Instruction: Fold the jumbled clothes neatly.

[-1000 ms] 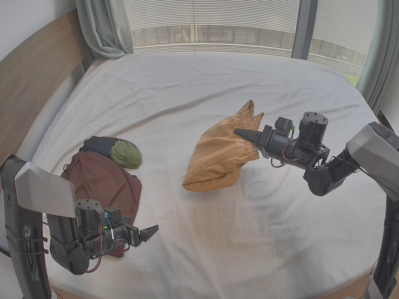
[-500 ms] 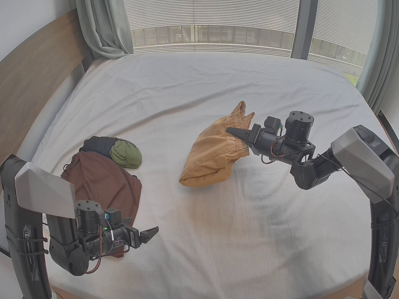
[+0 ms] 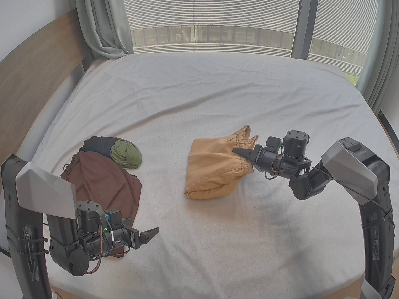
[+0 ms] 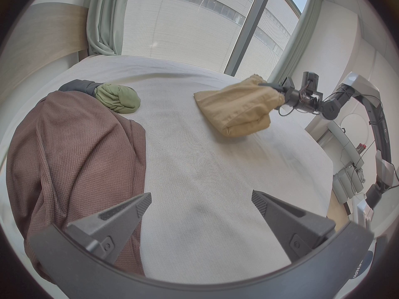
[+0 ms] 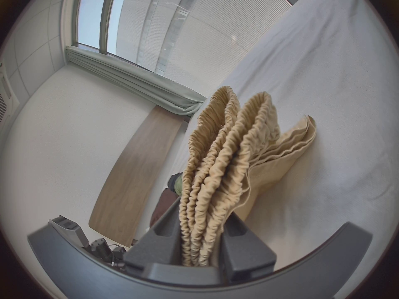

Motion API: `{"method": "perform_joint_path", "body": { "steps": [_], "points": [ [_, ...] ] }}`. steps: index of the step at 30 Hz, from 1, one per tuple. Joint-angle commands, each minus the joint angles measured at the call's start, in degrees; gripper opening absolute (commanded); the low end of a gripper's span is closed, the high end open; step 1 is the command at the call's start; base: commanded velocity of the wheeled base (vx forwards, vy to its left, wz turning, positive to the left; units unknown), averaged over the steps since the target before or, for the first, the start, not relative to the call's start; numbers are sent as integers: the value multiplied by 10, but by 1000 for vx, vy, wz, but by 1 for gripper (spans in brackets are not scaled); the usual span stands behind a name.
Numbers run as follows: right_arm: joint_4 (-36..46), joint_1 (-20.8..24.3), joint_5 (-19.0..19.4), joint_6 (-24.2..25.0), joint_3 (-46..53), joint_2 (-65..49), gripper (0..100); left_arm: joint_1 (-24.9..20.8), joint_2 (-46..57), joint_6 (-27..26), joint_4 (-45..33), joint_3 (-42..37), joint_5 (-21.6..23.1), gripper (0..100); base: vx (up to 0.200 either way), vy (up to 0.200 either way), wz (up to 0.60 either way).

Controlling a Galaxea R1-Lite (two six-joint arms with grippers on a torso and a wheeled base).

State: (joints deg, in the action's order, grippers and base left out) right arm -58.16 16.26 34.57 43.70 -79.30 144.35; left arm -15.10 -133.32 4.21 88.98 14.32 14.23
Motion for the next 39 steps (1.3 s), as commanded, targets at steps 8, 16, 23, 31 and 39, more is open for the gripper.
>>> {"method": "perform_joint_path", "body": {
  "steps": [8,16,23,31,39],
  "points": [
    [-60,-21,-15,-14,82,18,0,-1,2,0,1,0,0,100,0,0,0],
    [-105,-37,-19,-27,105,50,0,0,2,0,1,2,0,100,0,0,0],
    [-107,-38,-19,-42,114,55,0,-1,0,0,1,4,0,100,0,0,0],
    [-107,-47,-30,-50,132,33,100,1,2,0,1,4,0,100,0,0,0],
    [-100,-97,-28,-63,169,-50,100,1,2,-1,1,6,0,100,0,0,0]
  ]
}}
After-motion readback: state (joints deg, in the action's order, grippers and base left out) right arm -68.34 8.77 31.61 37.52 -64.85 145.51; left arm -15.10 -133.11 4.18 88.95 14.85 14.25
